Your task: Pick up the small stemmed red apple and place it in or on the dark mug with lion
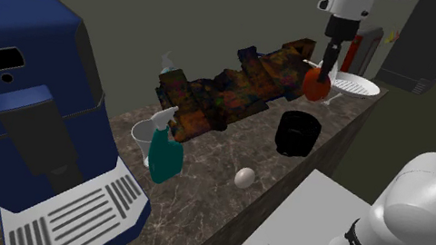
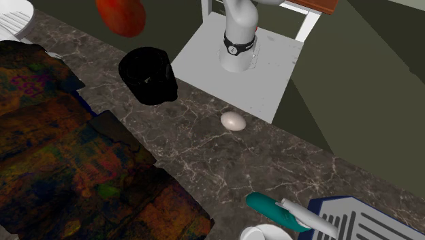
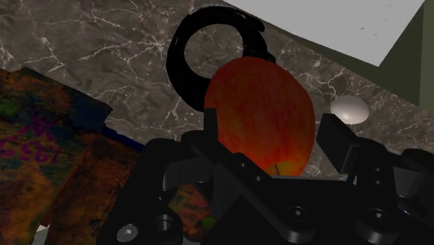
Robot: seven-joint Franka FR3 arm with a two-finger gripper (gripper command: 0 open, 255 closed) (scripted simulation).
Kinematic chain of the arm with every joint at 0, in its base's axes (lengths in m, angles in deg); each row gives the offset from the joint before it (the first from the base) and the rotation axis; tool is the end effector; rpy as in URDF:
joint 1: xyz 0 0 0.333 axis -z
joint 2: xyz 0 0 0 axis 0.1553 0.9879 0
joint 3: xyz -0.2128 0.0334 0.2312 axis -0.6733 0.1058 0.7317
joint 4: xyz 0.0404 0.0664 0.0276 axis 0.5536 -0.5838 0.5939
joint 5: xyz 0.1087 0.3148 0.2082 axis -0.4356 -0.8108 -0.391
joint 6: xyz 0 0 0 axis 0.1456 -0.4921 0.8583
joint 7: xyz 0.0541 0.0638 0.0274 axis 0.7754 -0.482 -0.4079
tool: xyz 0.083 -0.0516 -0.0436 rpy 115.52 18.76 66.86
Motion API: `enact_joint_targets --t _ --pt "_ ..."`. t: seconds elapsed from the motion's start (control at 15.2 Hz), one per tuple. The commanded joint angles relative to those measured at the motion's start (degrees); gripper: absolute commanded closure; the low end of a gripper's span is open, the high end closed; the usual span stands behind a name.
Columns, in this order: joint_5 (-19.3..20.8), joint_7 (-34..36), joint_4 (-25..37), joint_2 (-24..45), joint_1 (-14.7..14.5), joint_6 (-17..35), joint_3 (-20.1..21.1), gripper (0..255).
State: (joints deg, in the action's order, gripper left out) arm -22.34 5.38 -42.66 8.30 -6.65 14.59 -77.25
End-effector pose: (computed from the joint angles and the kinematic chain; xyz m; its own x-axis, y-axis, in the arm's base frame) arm 0.3384 -0.1519 0.5782 0.9417 0.3365 -0.0010 0.3357 -0.9396 -0.0667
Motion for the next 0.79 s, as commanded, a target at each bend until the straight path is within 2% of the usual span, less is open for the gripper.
enact_joint_targets --t 0.0,0.73 --pt "0.8 -1.4 -0.4 -0.5 0.6 -0.1 -1.1 255" --pt "1.7 -1.5 -9.2 -1.1 1.1 8.2 -2.1 255"
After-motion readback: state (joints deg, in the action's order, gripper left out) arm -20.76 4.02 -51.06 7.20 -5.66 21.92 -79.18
